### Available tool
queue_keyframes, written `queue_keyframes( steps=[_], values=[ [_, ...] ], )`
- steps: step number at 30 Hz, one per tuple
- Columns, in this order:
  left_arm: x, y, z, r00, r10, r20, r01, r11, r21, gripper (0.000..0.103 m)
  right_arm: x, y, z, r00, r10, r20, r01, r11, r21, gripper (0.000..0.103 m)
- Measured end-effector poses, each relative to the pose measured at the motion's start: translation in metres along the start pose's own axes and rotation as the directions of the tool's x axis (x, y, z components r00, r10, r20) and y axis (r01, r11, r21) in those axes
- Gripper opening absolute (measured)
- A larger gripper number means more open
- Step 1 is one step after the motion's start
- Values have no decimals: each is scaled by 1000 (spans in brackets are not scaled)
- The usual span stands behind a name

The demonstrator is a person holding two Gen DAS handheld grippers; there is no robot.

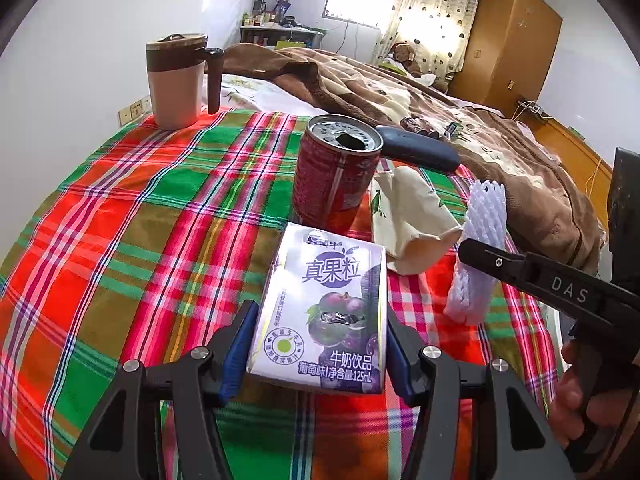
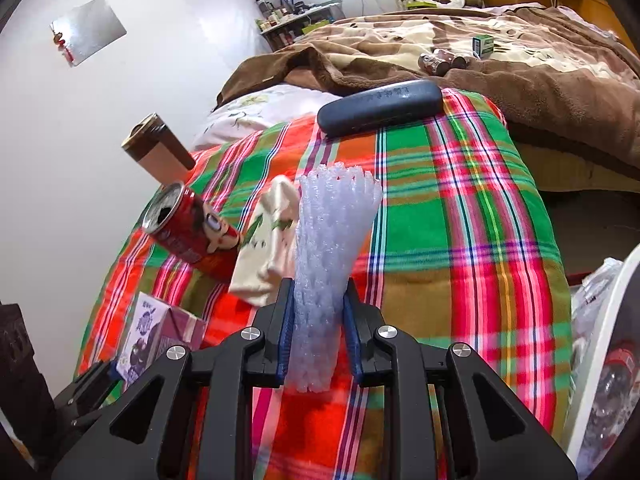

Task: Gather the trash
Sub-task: 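Close the right tool on the white foam sleeve and lift it, then carry the juice box with the left tool while the right tool carries the foam sleeve over the bin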

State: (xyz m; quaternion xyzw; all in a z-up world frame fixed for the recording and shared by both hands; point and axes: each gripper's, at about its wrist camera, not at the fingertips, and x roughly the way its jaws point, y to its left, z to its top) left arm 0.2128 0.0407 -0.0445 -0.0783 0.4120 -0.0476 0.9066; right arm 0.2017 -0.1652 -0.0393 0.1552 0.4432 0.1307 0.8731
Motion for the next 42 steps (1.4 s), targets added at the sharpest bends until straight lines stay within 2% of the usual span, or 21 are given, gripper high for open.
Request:
queue_keyframes(
  steps=[8, 24, 42],
  values=[
    [-23, -12, -15, 1000, -15, 16, 14, 1000, 25, 58, -19, -2, -15, 1000, 28, 3, -28, 1000, 11, 23],
    [-69, -64, -37, 996, -50, 72, 41, 992, 122, 58, -74, -21, -44, 997, -32, 68, 31, 999, 21, 23],
    [-97, -139, -58, 984, -156, 85, 131, 960, 246, 58, -127, -64, -70, 983, -106, 151, 89, 990, 114, 23]
  ],
)
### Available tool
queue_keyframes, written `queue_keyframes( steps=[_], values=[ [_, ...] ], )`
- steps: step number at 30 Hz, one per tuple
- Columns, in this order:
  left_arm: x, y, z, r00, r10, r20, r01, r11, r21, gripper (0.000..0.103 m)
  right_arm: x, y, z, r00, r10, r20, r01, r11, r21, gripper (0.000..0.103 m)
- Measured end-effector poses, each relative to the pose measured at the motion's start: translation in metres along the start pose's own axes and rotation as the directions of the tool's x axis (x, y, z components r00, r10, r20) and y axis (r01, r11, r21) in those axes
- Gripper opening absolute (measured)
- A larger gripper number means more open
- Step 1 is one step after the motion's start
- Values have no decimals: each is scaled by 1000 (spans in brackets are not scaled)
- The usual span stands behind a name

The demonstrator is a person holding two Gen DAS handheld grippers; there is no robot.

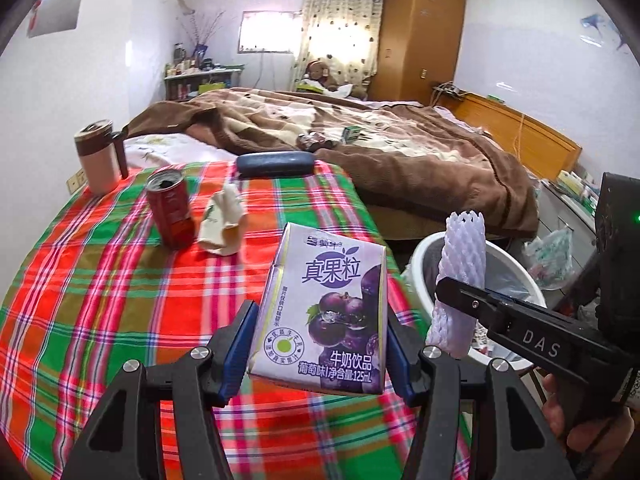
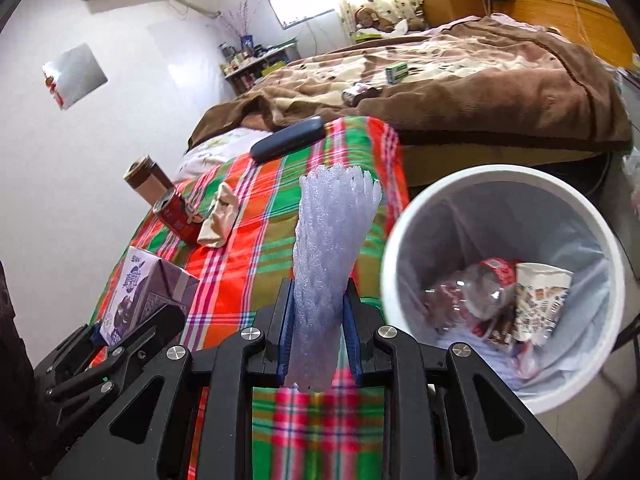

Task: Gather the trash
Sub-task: 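Carry the juice box with the left tool while the right tool carries the foam sleeve over the bin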

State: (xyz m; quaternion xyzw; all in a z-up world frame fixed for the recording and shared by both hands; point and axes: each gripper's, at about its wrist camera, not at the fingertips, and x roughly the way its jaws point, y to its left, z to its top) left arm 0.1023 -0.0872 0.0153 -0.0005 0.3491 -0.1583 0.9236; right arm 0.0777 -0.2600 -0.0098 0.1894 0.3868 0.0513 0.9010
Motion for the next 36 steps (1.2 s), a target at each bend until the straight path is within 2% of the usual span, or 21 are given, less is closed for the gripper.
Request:
queue_keyframes(
  steps=[8, 16, 25, 36],
  values=[
    [5, -40, 2, 999, -45, 0, 45, 997, 64, 58, -21, -30, -1, 998, -53, 39, 50, 997, 55, 23],
    [15, -81, 4, 995, -103, -16, 104, 987, 121, 58, -38, -68, -2, 989, -138, 61, 131, 985, 112, 23],
    [32, -118, 5, 987, -154, -49, 160, 973, 168, 58, -35, -98, -1, 977, -210, 24, 203, 964, 170, 23],
    [61, -142, 14, 976, -194, -97, 208, 962, 178, 58, -31, -116, 1, 963, -267, -26, 267, 950, 163, 24]
  ],
)
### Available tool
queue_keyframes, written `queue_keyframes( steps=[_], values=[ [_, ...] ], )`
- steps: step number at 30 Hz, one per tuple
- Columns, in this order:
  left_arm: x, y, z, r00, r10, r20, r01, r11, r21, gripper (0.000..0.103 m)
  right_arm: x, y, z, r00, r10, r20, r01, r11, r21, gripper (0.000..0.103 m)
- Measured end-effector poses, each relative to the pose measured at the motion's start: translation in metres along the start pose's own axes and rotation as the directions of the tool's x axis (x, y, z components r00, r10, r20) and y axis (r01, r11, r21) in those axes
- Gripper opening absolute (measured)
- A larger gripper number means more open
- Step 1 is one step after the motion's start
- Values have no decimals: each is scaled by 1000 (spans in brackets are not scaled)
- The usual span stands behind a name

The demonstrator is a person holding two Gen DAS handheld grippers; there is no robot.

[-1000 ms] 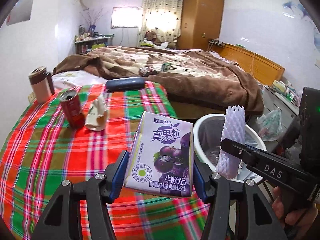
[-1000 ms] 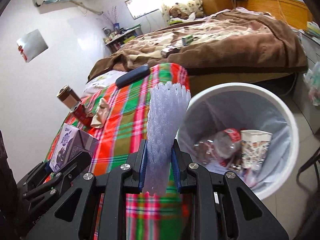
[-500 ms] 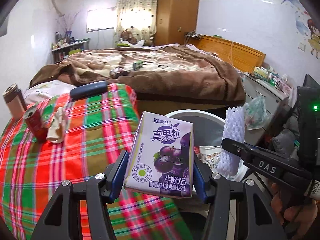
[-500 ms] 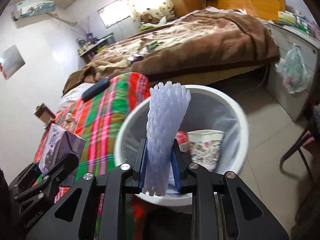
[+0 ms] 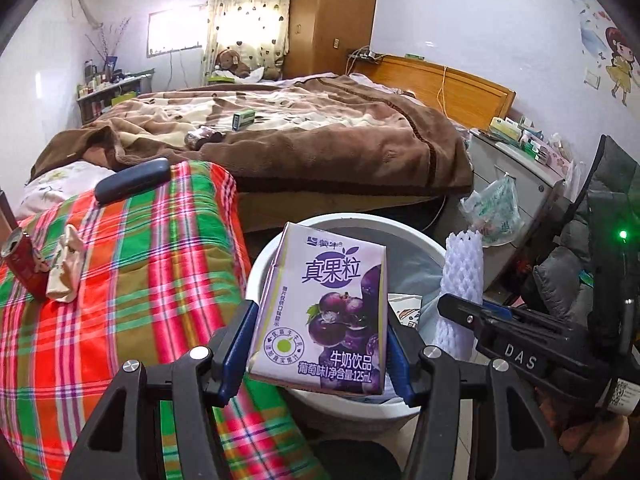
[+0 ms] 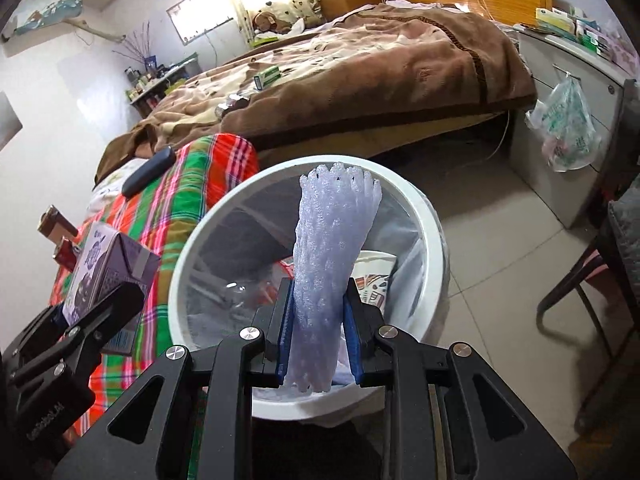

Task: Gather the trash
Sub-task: 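Carry the juice box with the left tool while the right tool carries the foam sleeve over the bin, then open the left tool to drop the juice box while the right tool drops the foam sleeve into the bin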

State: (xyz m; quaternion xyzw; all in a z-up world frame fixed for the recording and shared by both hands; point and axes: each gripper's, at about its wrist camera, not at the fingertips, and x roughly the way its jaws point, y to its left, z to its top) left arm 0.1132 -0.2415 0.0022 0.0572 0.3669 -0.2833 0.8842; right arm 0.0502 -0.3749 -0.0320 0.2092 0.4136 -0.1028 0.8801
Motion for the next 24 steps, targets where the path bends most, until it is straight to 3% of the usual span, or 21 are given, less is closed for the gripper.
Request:
queue_keyframes(
  steps=[10, 15, 24],
  values=[
    [31, -4, 6, 998, -43, -55, 43, 999, 3, 58, 8, -6, 3, 998, -44, -37, 42, 998, -48, 26],
    [34, -1, 7, 998, -30, -64, 30, 1000, -2, 67, 6, -6, 2, 998, -58, -24, 56, 997, -51, 54],
    [21, 10, 4, 999, -9, -41, 8, 999, -32, 68, -1, -6, 0, 998, -68, -2, 68, 997, -32, 54]
  ],
)
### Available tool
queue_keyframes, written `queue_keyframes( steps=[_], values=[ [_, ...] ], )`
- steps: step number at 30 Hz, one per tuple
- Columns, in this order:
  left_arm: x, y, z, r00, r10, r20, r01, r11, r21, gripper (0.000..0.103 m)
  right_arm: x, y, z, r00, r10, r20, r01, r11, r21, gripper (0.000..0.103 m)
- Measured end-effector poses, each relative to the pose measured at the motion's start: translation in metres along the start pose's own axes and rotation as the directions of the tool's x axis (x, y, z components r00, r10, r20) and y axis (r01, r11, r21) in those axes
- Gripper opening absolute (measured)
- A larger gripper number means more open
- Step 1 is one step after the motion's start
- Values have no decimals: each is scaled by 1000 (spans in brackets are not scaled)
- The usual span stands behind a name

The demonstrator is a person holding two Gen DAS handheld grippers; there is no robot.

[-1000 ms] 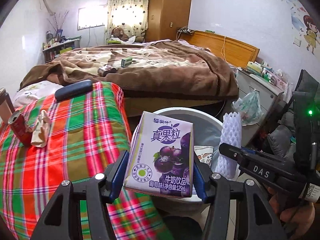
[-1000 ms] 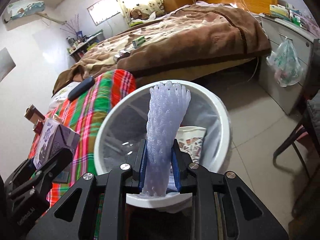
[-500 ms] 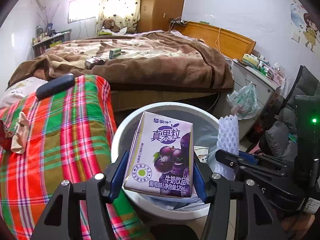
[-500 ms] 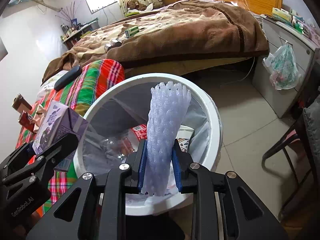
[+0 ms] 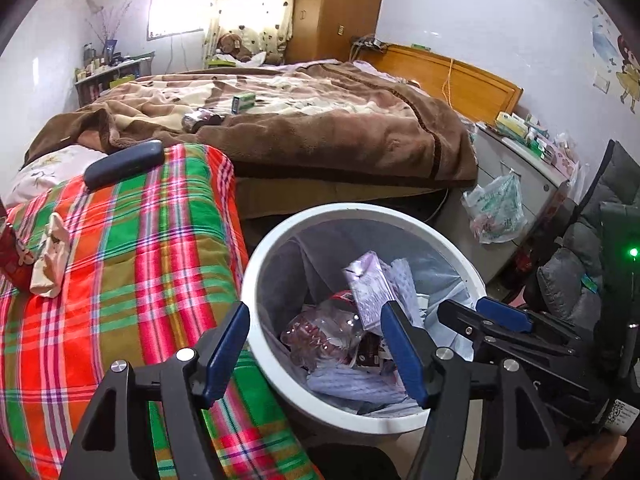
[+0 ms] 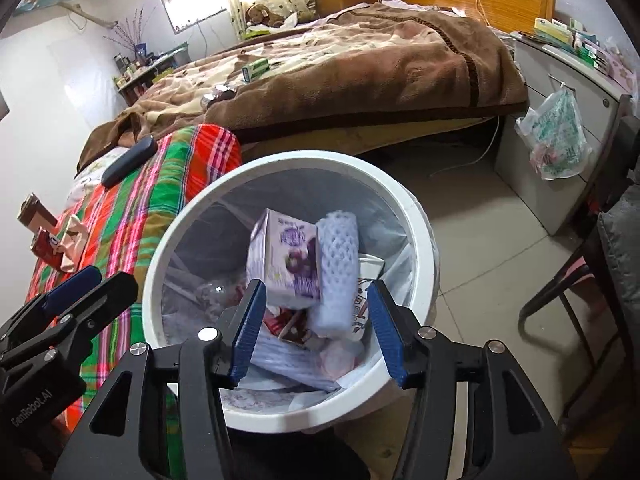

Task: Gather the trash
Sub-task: 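Open the left tool to drop the juice box while the right tool drops the foam sleeve into the bin, then move both open tools back over the remaining trash on the bed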

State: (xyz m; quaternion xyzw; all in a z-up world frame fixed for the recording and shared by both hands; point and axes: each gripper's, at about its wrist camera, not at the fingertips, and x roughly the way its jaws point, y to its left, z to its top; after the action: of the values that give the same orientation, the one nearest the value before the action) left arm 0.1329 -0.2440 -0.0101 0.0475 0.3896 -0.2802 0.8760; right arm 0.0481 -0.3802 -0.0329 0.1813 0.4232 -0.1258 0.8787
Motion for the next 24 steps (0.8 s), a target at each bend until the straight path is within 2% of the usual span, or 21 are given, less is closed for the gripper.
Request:
queue_keyframes(
  steps=[12, 24],
  values=[
    [-36, 24, -7, 998, 33, 52, -30, 998, -48, 68, -8, 24, -2, 998, 52, 44, -51, 998, -25, 54],
    [-71, 58, -20, 990, 110, 87, -100, 989, -111, 68, -16, 55, -7, 989, 127, 76, -122, 990, -73, 54]
  ],
)
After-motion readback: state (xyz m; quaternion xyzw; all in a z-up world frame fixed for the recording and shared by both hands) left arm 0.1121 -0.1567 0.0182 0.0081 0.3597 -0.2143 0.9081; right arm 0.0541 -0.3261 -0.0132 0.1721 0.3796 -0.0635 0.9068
